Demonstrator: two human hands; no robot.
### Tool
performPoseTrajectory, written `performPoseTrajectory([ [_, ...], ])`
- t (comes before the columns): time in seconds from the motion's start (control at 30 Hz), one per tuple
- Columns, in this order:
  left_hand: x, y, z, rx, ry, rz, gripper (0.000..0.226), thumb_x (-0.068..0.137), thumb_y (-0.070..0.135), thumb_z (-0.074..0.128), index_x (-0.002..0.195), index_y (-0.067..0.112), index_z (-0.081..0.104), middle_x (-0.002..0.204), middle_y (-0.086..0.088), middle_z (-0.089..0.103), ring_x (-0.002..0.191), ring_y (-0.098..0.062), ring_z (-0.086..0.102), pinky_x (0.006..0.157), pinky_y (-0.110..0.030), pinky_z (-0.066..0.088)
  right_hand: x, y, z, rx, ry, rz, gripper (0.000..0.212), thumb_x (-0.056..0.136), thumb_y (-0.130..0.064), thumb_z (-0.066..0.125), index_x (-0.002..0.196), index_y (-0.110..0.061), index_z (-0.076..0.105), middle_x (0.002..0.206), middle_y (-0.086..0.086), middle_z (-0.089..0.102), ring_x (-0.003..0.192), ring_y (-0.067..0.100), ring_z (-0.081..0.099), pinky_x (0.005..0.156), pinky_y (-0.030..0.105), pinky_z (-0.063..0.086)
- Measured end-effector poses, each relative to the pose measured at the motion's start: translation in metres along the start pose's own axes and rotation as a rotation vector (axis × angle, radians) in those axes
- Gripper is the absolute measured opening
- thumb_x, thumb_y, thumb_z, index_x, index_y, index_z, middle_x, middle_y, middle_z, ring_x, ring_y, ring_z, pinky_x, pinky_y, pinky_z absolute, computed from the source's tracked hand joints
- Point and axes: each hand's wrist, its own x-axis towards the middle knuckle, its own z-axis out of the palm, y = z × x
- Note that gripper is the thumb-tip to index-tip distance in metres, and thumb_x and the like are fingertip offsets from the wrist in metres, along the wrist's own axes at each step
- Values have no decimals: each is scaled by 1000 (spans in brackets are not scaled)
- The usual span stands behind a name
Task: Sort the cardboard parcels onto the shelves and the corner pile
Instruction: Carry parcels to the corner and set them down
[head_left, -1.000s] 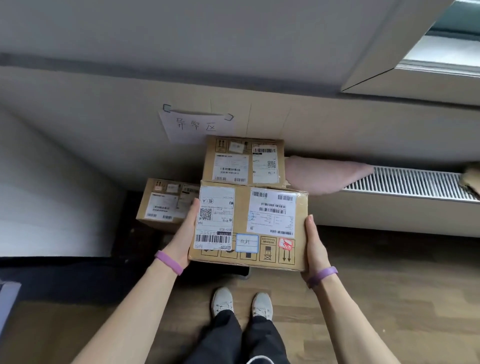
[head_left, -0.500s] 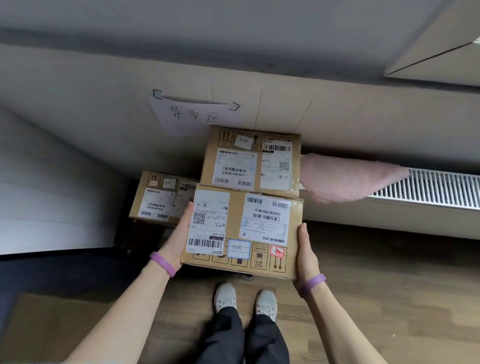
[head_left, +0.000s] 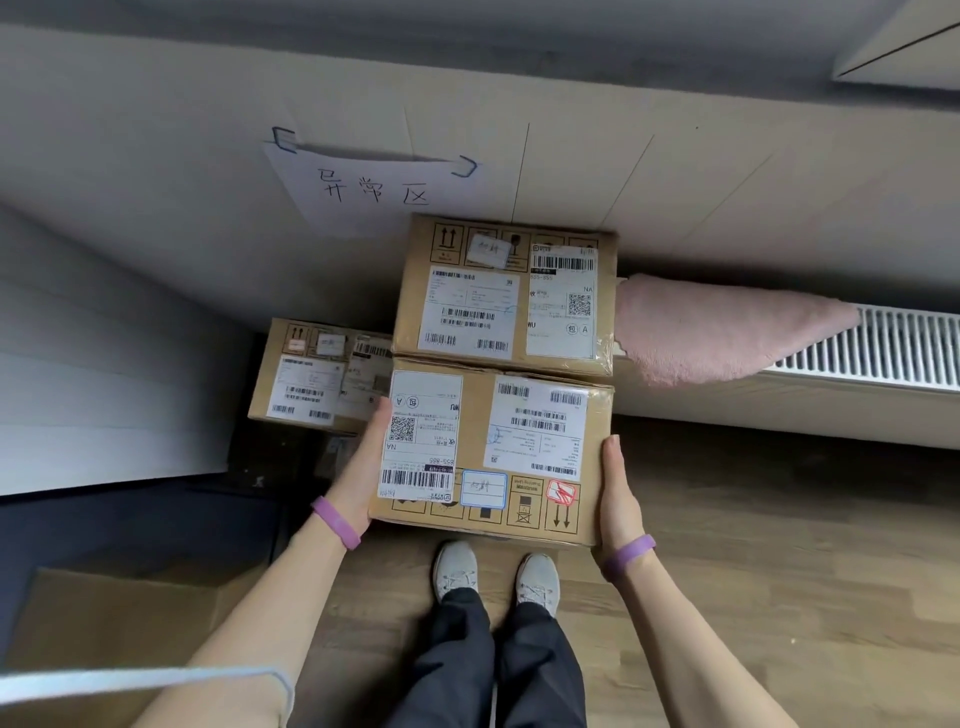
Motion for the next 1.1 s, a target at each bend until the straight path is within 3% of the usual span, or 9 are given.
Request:
performPoseTrajectory([
  [0.07,2,-3,-3,6,26,21,60,91,66,42,134,28,59,129,1,67,121,-18,62,106,-41,44,1,3,0,0,20,5,60,92,-66,43,119,-18,67,105,9,75,98,29,71,92,46,55],
  [0.23,3,-9,-6,43,27,18,65,90,71,40,136,28,58,129,2,67,121,-17,62,105,-40,45,2,12,1,-20,58,-41,54,95,-62,43,124,-21,64,111,8,74,103,26,69,86,39,58],
  [0.4,-2,-18,-10,55,15,16,78,78,80,50,136,29,58,132,1,65,123,-19,61,113,-48,39,4,26,-8,-95,37,-112,70,77,-79,51,124,-28,64,119,5,71,114,27,65,104,52,47],
  [0.53,-8,-21,-9,54,2,2,68,87,73,46,135,27,59,129,-1,67,120,-19,63,109,-46,42,11,40,-18,-121,40,-118,74,68,-85,53,121,-34,66,118,-1,71,113,23,65,106,52,45],
  [0.63,-12,-24,-5,14,-6,-10,55,92,62,41,130,26,60,122,0,70,114,-19,66,96,-39,51,8,40,-20,-129,61,-128,77,65,-89,53,118,-36,67,118,-5,71,114,20,65,107,51,44],
  [0.8,-20,-28,3,-22,20,17,46,98,52,42,129,25,61,119,-1,72,110,-19,68,85,-36,55,-2,39,-19,-214,92,-198,70,76,-79,42,123,-32,63,124,-4,67,116,16,61,106,46,44],
  [0.93,-20,-34,0,-16,69,50,49,97,54,48,133,23,61,127,-3,68,119,-23,63,105,-49,47,-15,36,-18,-287,103,-330,43,104,-44,37,132,-16,55,126,-4,57,102,-1,54,85,17,39],
  [1.1,-24,-33,-2,11,84,57,50,95,56,53,132,24,61,126,-1,69,118,-21,64,107,-50,45,-14,38,-25,-267,155,-354,51,104,-36,42,149,-13,39,147,-1,45,121,2,39,96,18,28],
])
